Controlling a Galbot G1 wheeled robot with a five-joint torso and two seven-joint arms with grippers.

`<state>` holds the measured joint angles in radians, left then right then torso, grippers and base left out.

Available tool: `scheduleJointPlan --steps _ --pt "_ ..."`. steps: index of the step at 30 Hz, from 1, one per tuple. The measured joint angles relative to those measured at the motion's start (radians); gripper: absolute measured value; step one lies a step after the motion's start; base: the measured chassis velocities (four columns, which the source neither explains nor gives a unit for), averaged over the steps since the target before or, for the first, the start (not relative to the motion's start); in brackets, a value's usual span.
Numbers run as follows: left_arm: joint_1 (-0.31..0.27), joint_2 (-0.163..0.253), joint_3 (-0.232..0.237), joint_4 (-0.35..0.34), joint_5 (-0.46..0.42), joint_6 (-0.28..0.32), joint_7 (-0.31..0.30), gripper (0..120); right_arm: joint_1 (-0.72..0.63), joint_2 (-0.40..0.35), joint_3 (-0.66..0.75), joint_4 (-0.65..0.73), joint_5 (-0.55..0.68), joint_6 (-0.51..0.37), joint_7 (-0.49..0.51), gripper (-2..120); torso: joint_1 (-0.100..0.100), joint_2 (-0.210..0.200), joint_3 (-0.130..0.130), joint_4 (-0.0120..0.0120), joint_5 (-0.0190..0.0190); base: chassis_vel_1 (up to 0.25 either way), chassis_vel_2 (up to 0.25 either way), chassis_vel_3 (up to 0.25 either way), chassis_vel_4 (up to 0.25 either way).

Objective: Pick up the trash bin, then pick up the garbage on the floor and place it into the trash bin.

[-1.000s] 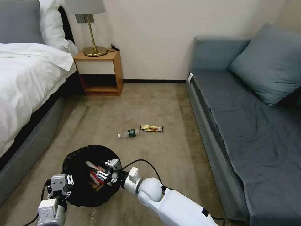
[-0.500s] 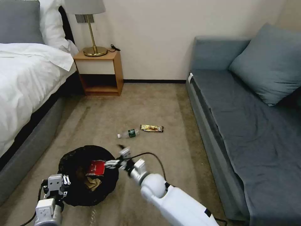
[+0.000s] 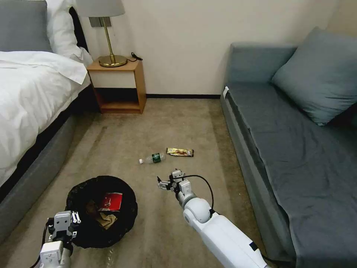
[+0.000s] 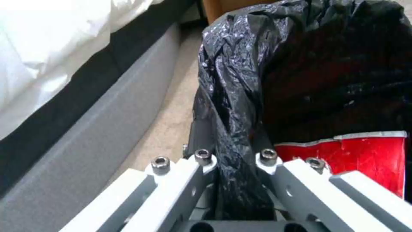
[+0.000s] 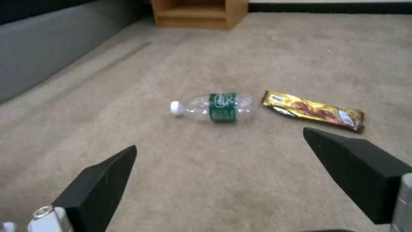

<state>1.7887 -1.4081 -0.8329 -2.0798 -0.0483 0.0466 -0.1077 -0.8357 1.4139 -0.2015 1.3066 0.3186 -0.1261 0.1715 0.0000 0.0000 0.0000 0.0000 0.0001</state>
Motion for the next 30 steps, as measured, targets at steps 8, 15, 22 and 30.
scheduleJointPlan --steps 8,15,22,30 --pt "0.003 -0.008 0.01 0.011 0.009 -0.016 0.001 3 -0.009 0.001 0.024 -0.016 -0.014 0.02 -0.003 100 0.0 0.0 0.0 0.0 -0.0003 0.0 0.0 0.0 0.0" --pt "0.003 -0.01 0.009 0.015 0.01 -0.031 0.002 3 -0.018 0.008 0.024 -0.015 -0.028 0.021 -0.004 100 0.0 0.0 0.0 0.0001 0.0 -0.009 0.006 0.005 -0.005" --pt "0.004 -0.01 0.008 0.026 0.012 -0.042 0.002 3 -0.018 0.013 0.025 -0.032 -0.039 0.029 -0.01 100 0.0 0.0 0.0 -0.0001 -0.0001 -0.08 0.071 0.076 -0.065" --pt "-0.006 -0.008 0.006 0.037 0.015 -0.044 0.002 3 -0.01 0.013 0.026 -0.051 -0.04 0.039 -0.024 100 0.0 0.0 0.0 0.0 -0.0001 -0.062 0.057 0.061 -0.064"
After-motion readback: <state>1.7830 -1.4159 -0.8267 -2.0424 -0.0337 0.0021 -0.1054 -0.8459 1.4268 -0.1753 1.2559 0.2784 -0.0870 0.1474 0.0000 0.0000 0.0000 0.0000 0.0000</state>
